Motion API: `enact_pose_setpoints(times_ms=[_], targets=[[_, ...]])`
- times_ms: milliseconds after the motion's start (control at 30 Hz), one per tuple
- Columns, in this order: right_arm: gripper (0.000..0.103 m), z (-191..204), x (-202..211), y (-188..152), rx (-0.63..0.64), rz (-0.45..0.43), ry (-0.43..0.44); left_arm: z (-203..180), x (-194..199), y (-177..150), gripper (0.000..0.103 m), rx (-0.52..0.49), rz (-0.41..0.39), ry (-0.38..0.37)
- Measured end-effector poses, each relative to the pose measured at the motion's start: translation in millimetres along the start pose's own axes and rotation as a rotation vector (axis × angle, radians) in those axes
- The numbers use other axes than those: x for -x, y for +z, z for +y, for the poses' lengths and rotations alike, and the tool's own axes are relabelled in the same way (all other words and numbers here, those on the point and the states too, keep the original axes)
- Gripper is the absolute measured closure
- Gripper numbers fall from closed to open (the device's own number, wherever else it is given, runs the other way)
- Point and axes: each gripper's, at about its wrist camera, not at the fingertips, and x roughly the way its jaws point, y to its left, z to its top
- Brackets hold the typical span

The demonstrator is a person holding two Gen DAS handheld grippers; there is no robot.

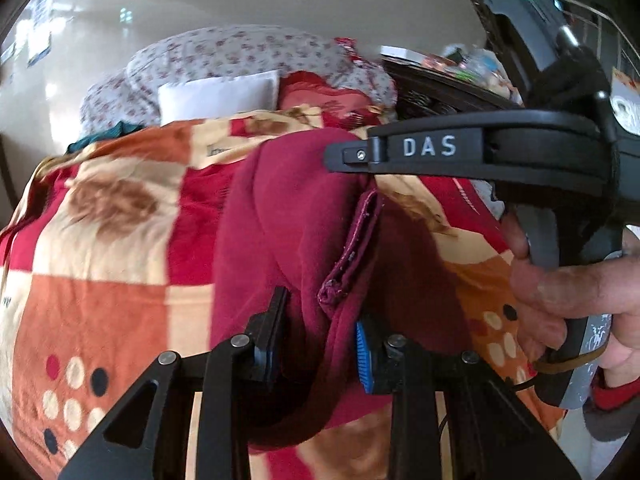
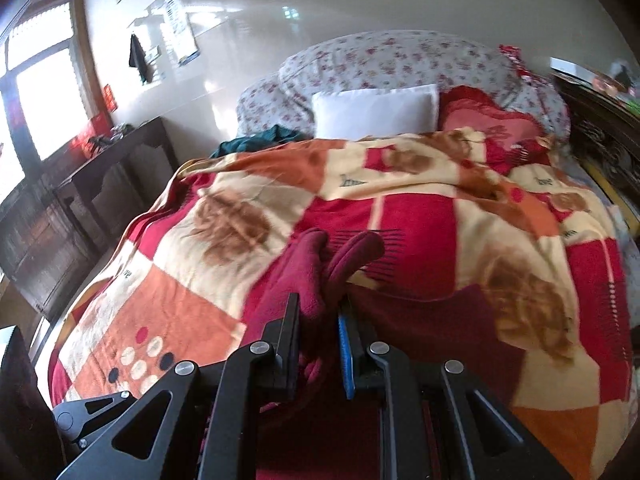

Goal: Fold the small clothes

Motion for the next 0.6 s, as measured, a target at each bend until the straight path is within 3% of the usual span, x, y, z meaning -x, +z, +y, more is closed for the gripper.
enact_pose_setpoints(times_ms=[167, 300, 600], targets=[[0.086, -47.8, 15.1, -13.8, -0.054, -0.009, -0.021, -43.6, -20.5, 2.4, 0.074, -0.045, 0.028, -0.024], [0.093, -82.8, 17.0, -25.2, -0.102, -0.007, -0.031, -64.8, -41.7, -1.3, 0.075, -0.056, 0.058, -0.011], [0.092, -122.0, -5.2, -52.2, -0.187, 0.033, -0.012, -92.2, -66.0, -9.8, 0.075, -0.097, 0.07, 0.053]])
